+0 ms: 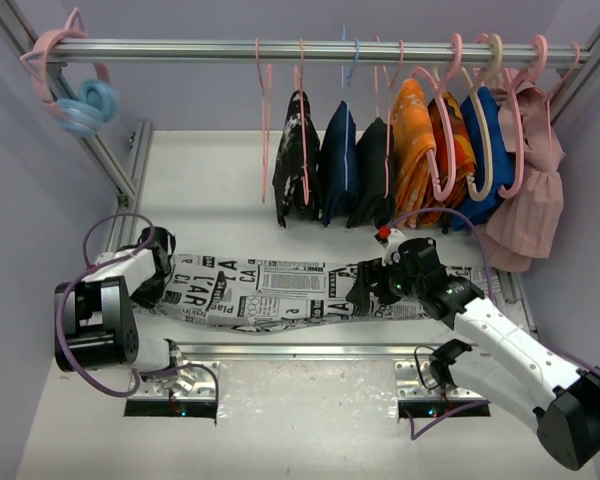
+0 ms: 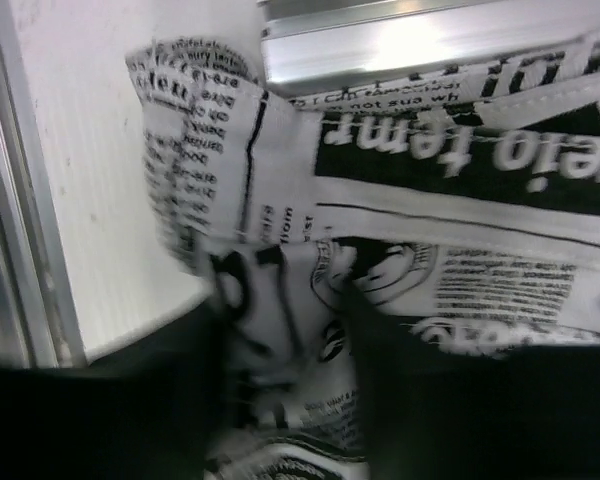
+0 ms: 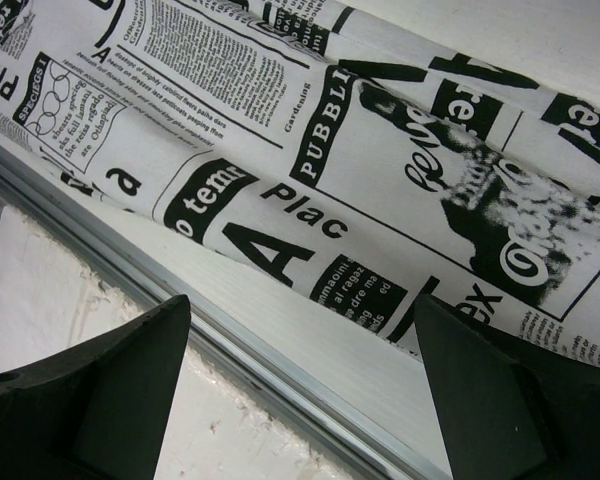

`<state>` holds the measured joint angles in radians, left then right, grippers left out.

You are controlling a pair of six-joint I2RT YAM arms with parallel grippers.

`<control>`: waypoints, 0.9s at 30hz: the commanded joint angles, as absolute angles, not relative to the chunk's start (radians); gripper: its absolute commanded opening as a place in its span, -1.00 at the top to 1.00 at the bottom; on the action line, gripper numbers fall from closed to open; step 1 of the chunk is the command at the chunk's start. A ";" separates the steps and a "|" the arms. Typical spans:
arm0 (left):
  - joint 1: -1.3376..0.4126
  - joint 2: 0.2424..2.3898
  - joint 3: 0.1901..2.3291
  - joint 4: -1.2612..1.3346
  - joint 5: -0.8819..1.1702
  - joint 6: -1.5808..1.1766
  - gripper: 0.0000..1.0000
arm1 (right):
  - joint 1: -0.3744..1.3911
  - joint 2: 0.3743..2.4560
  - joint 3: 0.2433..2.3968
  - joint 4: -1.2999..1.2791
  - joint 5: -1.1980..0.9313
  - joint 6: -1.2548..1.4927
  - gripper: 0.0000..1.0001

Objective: Place the trousers on the hanger
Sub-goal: Fold the trousers at the corner of the board.

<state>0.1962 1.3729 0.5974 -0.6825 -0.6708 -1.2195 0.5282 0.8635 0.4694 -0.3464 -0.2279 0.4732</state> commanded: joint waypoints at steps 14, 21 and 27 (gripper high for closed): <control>-0.094 1.017 0.817 -0.309 -0.562 -0.687 1.00 | 0.535 0.866 0.506 -0.361 -0.124 0.457 -0.85; -0.094 0.991 0.825 -0.497 -0.699 -0.793 1.00 | 0.535 0.913 0.506 -0.348 -0.128 0.454 -0.85; -0.055 0.940 0.722 -0.664 -0.841 -1.100 0.86 | 0.535 0.927 0.506 -0.355 -0.123 0.448 -0.86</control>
<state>-0.0863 0.9898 0.7675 -0.5597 -0.7170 -0.8953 0.5282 0.9204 0.4702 -0.3748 -0.1379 0.4698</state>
